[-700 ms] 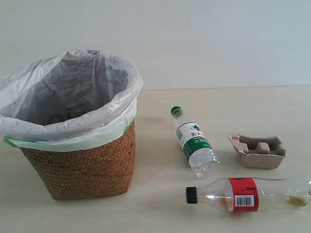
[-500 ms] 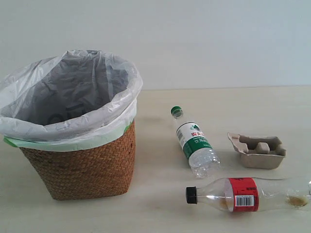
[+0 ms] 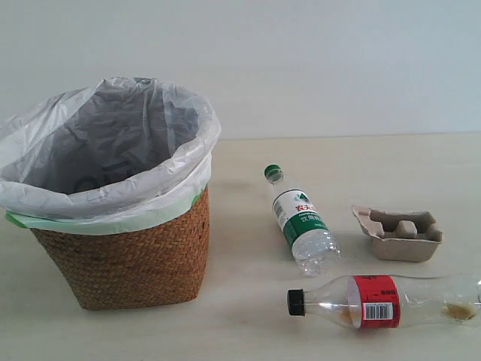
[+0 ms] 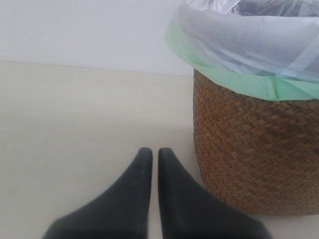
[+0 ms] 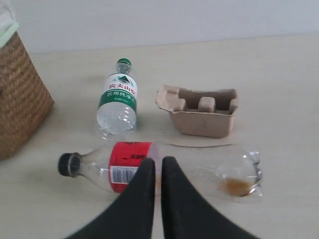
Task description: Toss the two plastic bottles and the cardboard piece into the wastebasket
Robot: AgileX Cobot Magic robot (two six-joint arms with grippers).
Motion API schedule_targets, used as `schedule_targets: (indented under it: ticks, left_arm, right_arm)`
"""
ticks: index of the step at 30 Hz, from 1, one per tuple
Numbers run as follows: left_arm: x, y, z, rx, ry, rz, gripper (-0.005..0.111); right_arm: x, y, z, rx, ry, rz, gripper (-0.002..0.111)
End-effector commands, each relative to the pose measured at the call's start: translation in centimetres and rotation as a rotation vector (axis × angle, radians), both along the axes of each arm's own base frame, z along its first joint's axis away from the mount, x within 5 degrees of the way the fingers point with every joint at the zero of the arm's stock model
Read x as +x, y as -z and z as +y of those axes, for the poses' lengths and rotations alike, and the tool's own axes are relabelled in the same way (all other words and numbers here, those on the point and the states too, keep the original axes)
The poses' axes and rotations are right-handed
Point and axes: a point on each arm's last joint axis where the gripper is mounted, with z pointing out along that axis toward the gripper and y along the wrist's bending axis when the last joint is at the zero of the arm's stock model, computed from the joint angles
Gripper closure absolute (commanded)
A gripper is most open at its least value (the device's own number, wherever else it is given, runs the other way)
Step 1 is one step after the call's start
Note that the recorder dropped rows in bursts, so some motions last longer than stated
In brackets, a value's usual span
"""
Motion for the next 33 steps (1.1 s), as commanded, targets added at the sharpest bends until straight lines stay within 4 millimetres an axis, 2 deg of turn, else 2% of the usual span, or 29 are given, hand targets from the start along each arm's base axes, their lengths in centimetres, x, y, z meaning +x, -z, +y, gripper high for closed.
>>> schedule_targets:
  ticks: [1, 4, 8, 22, 28, 33]
  left_arm:
    - [0.0, 0.1, 0.0, 0.0, -0.004, -0.005, 0.103]
    - [0.0, 0.1, 0.0, 0.0, -0.004, -0.005, 0.103]
    - [0.0, 0.1, 0.0, 0.0, -0.004, -0.005, 0.103]
    - [0.0, 0.1, 0.0, 0.0, -0.004, -0.005, 0.103]
    - [0.0, 0.1, 0.0, 0.0, -0.004, -0.005, 0.103]
    - [0.0, 0.1, 0.0, 0.0, -0.004, -0.005, 0.103]
  right_arm:
    - [-0.1, -0.3, 0.4, 0.452, 0.07, 0.121, 0.107]
    - [-0.2, -0.6, 0.6, 0.778, 0.119, 0.216, 0.107]
    - [-0.2, -0.6, 0.7, 0.933, 0.147, 0.275, 0.107]
    - [0.0, -1.0, 0.5, 0.949, 0.148, 0.224, 0.107]
    - [0.2, -1.8, 0.1, 1.001, 0.154, 0.13, 0.107]
    - [0.3, -3.2, -0.4, 0.756, 0.124, -0.099, 0.107]
